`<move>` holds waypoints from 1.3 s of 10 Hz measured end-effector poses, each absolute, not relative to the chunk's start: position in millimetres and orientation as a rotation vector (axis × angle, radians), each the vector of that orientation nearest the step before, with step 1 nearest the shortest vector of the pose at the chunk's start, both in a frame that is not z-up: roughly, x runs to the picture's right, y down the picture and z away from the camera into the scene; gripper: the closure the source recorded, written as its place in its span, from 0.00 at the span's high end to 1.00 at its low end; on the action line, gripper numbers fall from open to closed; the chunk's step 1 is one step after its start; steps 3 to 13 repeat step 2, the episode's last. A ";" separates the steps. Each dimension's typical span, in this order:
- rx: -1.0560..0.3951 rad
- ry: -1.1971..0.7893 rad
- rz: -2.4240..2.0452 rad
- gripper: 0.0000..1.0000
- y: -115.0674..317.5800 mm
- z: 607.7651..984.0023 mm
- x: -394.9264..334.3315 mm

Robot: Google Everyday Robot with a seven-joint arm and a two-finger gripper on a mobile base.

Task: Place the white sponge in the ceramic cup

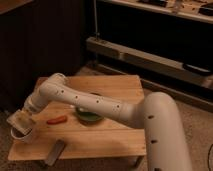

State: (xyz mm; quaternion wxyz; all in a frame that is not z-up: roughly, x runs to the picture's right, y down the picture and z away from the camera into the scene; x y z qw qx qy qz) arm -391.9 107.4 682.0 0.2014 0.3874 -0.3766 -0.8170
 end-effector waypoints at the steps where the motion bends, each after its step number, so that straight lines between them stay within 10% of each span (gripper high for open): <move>1: 1.110 -1.046 -2.257 0.80 106.6 682.5 -389.9; 13: 1.142 -1.035 -2.230 0.76 106.0 683.1 -388.3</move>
